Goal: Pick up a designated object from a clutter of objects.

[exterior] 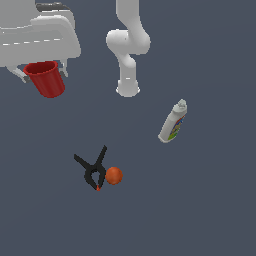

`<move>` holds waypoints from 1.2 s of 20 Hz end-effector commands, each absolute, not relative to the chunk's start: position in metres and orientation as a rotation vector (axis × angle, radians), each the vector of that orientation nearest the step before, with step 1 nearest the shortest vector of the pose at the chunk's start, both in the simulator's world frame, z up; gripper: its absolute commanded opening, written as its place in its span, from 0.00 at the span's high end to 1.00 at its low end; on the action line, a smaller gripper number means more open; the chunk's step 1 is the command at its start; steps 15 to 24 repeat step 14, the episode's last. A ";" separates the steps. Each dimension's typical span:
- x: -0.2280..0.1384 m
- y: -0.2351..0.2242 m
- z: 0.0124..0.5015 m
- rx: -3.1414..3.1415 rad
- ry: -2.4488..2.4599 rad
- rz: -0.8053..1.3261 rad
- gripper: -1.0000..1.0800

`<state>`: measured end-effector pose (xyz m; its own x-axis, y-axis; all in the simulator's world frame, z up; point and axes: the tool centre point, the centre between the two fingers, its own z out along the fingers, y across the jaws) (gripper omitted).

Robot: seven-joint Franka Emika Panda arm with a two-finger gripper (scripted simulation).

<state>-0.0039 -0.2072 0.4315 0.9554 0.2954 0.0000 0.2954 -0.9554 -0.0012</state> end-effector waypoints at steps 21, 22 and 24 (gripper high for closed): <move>-0.005 -0.228 0.461 -3.106 -0.471 0.000 1.00; -0.005 -0.228 0.461 -3.106 -0.471 0.000 1.00; -0.005 -0.228 0.461 -3.106 -0.471 0.000 1.00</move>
